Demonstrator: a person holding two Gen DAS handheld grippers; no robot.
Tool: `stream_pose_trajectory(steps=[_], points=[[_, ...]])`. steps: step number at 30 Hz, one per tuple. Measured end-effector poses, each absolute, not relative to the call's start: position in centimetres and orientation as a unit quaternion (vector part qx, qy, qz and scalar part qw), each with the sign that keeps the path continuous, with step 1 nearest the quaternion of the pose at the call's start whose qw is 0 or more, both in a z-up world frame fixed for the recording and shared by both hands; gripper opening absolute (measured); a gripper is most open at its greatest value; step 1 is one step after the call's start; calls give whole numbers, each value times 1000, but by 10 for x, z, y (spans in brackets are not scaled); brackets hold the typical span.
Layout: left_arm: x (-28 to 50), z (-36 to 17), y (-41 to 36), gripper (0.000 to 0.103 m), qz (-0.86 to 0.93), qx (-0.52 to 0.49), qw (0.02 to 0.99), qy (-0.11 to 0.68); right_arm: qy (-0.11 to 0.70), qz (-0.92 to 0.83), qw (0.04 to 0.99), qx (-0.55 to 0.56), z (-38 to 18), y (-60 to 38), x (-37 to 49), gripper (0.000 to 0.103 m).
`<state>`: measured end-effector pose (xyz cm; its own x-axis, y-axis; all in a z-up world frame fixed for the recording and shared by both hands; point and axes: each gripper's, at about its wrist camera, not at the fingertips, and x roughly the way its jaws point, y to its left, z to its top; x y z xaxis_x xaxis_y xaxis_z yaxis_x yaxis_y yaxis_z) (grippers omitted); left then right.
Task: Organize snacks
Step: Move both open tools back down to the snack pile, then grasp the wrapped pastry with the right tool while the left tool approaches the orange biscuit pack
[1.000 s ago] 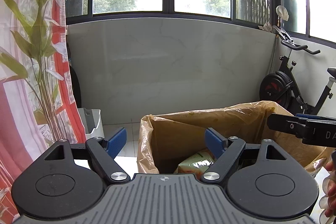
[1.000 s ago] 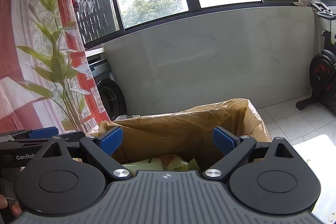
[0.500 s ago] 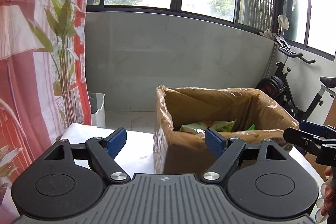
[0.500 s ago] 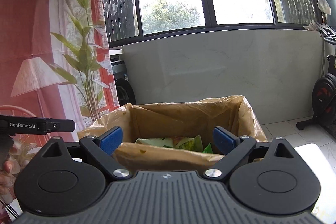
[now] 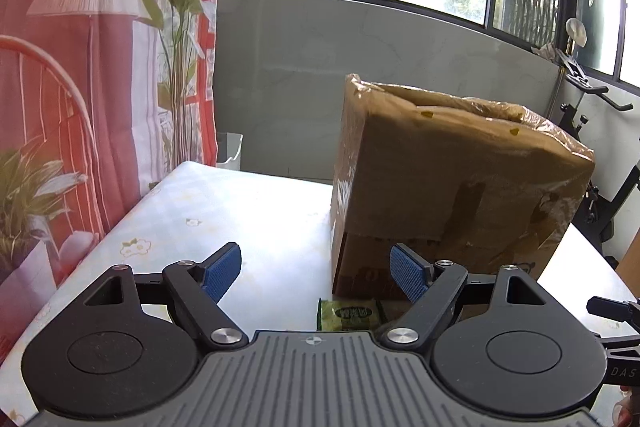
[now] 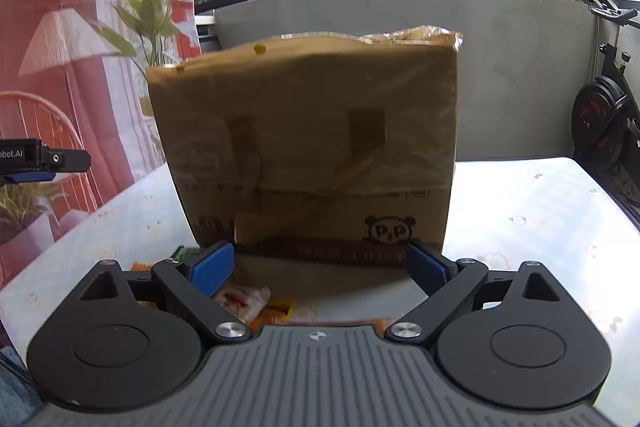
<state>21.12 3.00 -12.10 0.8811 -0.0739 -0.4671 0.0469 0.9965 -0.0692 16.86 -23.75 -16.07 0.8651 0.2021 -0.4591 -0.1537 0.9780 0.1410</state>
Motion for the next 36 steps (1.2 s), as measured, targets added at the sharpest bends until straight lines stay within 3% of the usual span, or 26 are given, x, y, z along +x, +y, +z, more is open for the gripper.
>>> stream_pose_trajectory(steps=[9, 19, 27, 36], points=[[198, -153, 32, 84, -14, -34, 962, 270, 304, 64, 950, 39, -202, -232, 155, 95], [194, -175, 37, 84, 2, -39, 955, 293, 315, 62, 947, -2, -216, -220, 155, 95], [193, -183, 42, 83, 11, -50, 951, 305, 301, 70, 951, -25, -218, -219, 155, 77], [194, -187, 45, 83, 13, -58, 949, 308, 243, 65, 968, -21, -204, -227, 172, 76]])
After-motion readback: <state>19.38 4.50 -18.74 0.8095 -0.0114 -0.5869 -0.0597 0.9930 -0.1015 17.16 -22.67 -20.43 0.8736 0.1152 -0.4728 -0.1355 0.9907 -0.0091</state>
